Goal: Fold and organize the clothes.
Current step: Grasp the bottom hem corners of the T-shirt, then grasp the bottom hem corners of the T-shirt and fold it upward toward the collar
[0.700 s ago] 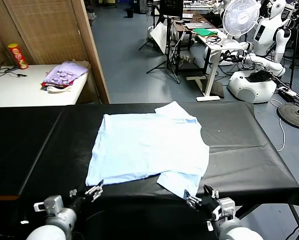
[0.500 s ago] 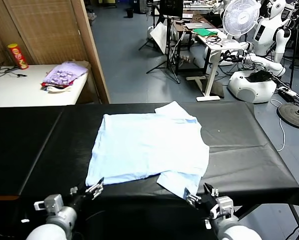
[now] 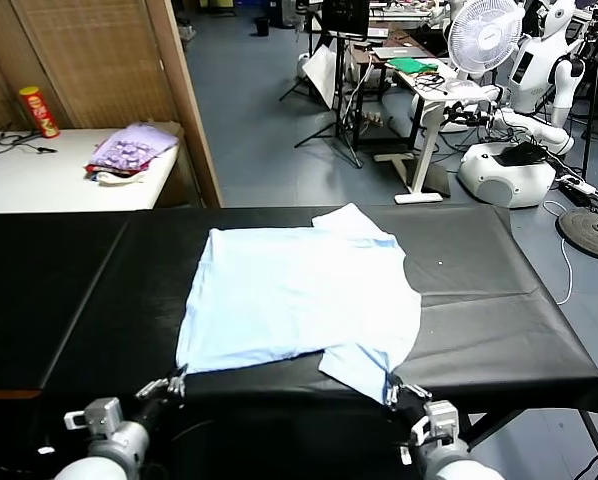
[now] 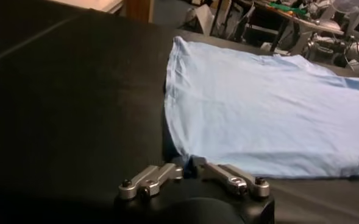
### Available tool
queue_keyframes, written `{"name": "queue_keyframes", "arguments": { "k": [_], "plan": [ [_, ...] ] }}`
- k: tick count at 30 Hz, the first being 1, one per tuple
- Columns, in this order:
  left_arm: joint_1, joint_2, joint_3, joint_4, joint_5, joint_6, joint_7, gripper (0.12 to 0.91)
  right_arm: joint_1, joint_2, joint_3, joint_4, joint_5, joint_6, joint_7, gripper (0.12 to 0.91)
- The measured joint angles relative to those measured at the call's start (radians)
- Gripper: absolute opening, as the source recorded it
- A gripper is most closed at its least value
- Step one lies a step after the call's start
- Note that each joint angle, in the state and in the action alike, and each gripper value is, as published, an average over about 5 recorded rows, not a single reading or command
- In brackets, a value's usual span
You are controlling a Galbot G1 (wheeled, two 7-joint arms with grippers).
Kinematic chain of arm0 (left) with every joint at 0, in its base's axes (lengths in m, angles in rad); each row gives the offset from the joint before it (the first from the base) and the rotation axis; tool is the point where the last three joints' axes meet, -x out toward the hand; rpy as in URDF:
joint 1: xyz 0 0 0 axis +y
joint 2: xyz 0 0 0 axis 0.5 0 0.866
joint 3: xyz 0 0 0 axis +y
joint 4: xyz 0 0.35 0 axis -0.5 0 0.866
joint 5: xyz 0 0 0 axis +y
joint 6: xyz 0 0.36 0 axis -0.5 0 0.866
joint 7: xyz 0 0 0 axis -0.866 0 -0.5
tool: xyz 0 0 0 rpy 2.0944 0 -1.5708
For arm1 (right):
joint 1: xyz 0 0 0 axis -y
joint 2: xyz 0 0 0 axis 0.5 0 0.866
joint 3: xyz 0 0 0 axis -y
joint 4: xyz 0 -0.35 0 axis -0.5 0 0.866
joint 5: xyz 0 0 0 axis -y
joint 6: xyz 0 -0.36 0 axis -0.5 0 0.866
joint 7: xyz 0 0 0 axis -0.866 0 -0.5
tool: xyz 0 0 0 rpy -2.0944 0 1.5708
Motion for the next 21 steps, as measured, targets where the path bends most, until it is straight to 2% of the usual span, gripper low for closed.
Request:
{"name": "queue_keyframes", "arguments": {
  "k": [4, 9, 14, 21],
  "plan": [
    [0.028, 0.019, -0.025, -0.043, -0.013, -0.025, 0.0, 0.128, 0.007, -0.017, 0.024, 0.025, 0.017, 0.034, -0.013, 0.122],
    [-0.035, 0.003, -0.008, -0.041, -0.001, -0.055, 0.002, 0.128, 0.095, -0.051, 0.033, -0.026, 0.045, 0.094, -0.044, 0.122],
    [-0.16, -0.032, 0.035, 0.016, 0.056, -0.081, 0.011, 0.128, 0.231, -0.095, 0.013, -0.152, 0.044, 0.156, -0.083, 0.122],
    [-0.321, -0.068, 0.094, 0.151, 0.147, -0.106, 0.023, 0.128, 0.398, -0.134, -0.026, -0.333, 0.021, 0.242, -0.148, 0.122]
  ]
}}
